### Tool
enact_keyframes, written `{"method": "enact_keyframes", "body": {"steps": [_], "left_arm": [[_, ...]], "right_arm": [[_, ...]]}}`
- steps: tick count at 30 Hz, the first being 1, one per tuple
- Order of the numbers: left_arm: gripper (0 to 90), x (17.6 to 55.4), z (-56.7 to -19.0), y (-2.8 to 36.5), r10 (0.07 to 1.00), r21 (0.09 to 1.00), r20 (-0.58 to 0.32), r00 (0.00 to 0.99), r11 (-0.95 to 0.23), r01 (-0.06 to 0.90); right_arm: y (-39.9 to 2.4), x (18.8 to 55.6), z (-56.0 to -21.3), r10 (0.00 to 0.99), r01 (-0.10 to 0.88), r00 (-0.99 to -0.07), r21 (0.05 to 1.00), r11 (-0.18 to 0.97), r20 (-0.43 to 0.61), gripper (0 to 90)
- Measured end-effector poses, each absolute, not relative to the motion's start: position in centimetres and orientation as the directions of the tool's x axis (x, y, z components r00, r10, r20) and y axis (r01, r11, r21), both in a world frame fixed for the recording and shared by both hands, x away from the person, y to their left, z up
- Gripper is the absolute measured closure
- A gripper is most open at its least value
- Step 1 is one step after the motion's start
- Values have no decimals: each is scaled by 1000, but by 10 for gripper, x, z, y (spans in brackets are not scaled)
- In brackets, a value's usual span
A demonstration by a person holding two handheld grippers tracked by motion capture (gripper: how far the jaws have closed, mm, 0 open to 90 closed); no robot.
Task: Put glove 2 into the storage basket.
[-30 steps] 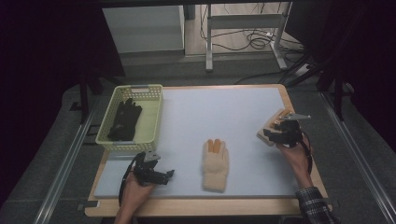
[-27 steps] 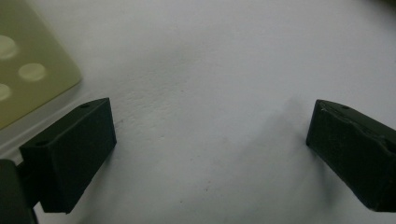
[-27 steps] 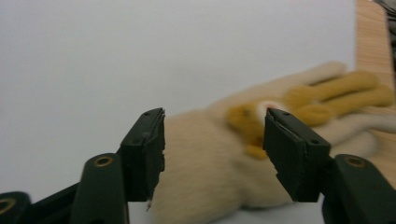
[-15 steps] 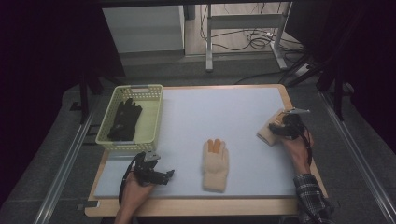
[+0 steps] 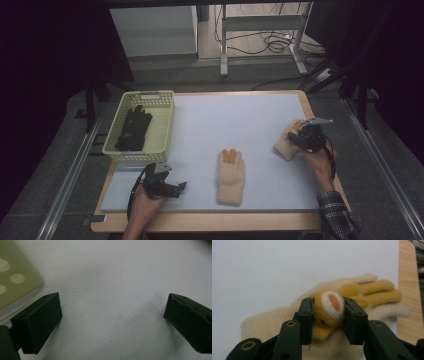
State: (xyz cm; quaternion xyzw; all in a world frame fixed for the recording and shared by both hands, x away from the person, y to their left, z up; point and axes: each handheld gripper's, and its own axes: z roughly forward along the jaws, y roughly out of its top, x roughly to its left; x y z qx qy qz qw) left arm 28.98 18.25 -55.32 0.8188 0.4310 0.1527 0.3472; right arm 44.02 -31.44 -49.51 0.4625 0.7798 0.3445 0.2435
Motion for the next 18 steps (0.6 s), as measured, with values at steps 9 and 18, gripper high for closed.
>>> {"method": "enact_keyframes", "body": {"steps": [9, 18], "left_arm": [[17, 290, -553, 183, 812, 700, -49, 582, -388, 600], [17, 290, -553, 183, 812, 700, -48, 582, -388, 599]], "right_arm": [[-290, 401, -472, 806, 465, -590, 798, 383, -44, 613], [-246, 355, -441, 662, 349, -749, 829, 438, -35, 609]]}}
